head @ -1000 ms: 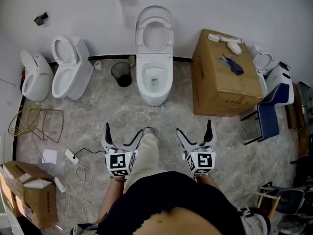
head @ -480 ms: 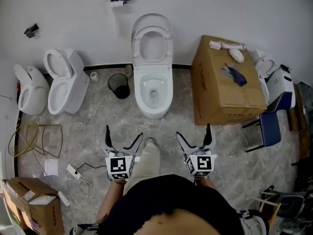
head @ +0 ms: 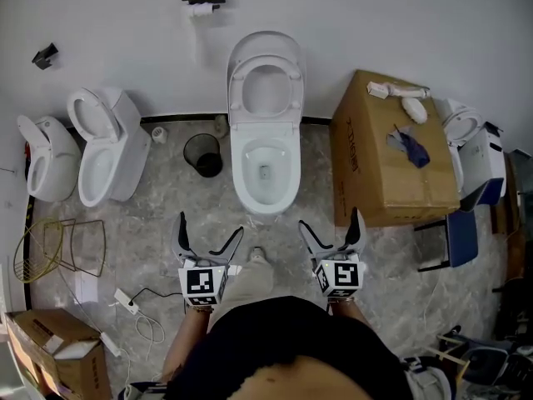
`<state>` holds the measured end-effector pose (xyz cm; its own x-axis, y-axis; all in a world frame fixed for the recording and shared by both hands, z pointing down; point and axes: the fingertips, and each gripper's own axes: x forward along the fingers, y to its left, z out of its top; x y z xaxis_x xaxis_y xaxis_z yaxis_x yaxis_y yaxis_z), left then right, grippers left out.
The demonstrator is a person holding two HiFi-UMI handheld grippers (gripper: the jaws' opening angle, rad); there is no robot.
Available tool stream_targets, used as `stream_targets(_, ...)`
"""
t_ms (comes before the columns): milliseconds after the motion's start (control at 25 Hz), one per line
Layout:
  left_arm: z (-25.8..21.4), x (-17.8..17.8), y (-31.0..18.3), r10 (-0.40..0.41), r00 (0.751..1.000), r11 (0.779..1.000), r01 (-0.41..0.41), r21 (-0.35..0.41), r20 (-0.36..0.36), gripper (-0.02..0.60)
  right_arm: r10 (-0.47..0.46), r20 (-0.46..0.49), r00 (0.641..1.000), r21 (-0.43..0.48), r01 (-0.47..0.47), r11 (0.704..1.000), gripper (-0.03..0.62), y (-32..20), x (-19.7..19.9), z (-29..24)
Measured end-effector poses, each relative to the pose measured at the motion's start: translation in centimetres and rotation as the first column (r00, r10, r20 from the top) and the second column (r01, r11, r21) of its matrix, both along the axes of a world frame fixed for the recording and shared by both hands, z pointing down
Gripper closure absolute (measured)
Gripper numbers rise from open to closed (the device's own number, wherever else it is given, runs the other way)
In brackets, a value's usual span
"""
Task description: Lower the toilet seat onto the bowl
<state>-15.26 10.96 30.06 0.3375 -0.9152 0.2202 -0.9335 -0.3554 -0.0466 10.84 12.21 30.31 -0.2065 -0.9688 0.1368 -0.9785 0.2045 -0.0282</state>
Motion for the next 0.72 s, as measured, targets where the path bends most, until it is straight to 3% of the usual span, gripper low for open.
stream_targets(400,-0.2,-0.8,-8.0,0.029,0.999,1.0,-0.029,0.004,-0.014,0.006,0.015,-0.014,1.0,-0.027,-0.016,1.0,0.013,-8.1,-0.8,0.3)
stream_targets(600,0.7,-0.4,-10.8,0.075,0.997,0.997,-0.075,-0.007,-0.012,0.006,0.019,-0.024,1.0,-0.005,-0.019,1.0,0.013,-11.5,-1.3,0.0)
stream_targets(720,0.3,-0.5,-12.7,0.063,0.998,0.998,-0.063,0.011,-0.019,0.006,0.013,-0.031,0.999,0.006,-0.013,1.0,0.013,-13.3,-1.3,-0.2)
